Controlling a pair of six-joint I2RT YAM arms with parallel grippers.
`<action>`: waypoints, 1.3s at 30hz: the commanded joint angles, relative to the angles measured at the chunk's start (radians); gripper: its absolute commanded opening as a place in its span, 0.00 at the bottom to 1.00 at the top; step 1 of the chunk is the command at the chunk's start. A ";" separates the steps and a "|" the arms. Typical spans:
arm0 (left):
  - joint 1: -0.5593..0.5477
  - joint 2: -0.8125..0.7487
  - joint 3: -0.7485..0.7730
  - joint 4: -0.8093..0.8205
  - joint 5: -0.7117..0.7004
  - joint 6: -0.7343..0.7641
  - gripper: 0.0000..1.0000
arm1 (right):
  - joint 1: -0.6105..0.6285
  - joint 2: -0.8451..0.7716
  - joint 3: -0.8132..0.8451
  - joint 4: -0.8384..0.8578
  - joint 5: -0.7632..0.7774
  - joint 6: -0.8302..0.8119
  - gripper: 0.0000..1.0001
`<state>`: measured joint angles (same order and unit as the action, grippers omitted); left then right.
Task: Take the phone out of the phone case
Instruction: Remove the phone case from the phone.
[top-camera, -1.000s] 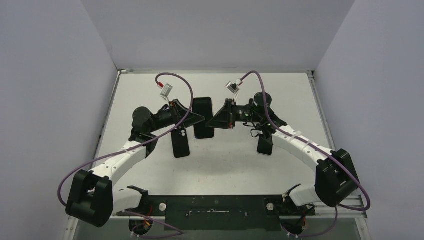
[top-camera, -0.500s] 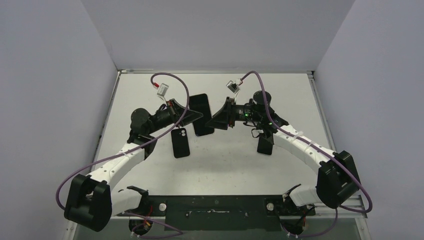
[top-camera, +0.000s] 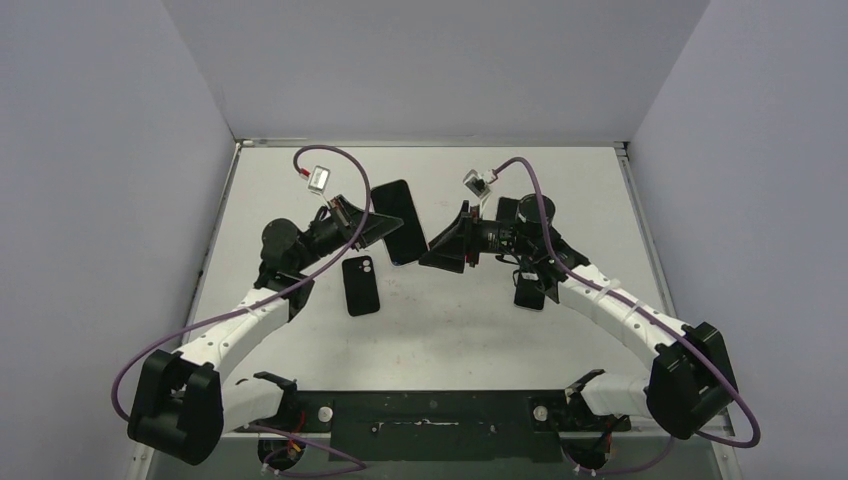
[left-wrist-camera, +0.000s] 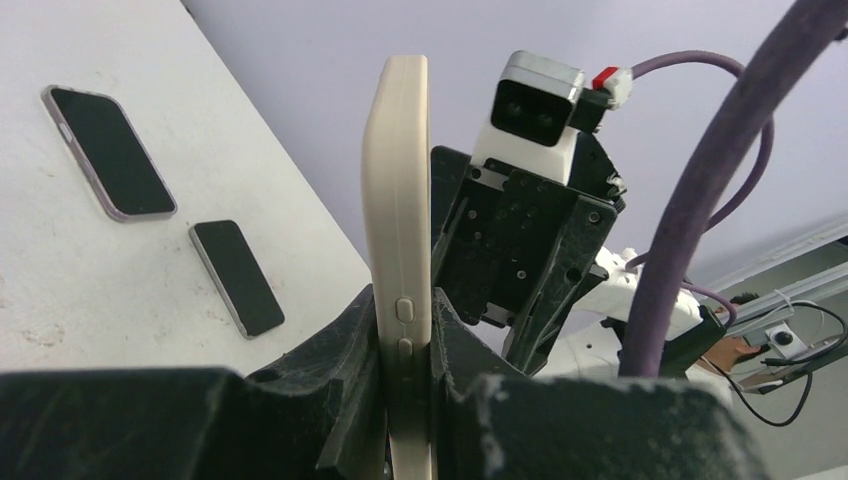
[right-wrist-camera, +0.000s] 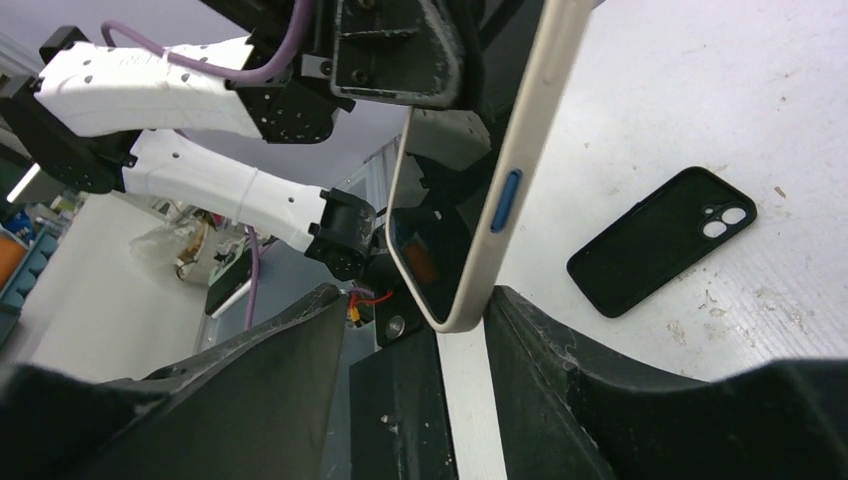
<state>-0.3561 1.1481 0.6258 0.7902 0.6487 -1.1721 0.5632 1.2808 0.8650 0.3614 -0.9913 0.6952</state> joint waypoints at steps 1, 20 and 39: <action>0.005 0.015 0.071 0.128 0.070 -0.037 0.00 | -0.007 -0.041 0.028 0.036 -0.051 -0.089 0.51; 0.003 0.047 0.079 0.164 0.133 -0.133 0.00 | 0.023 -0.013 0.057 0.072 -0.189 -0.235 0.02; 0.004 0.154 0.098 0.242 0.267 -0.295 0.00 | 0.160 0.076 0.272 -0.545 -0.026 -1.062 0.00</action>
<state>-0.3264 1.2896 0.6685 0.9817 0.9386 -1.3396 0.6502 1.3045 1.0626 -0.1490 -1.0698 -0.0811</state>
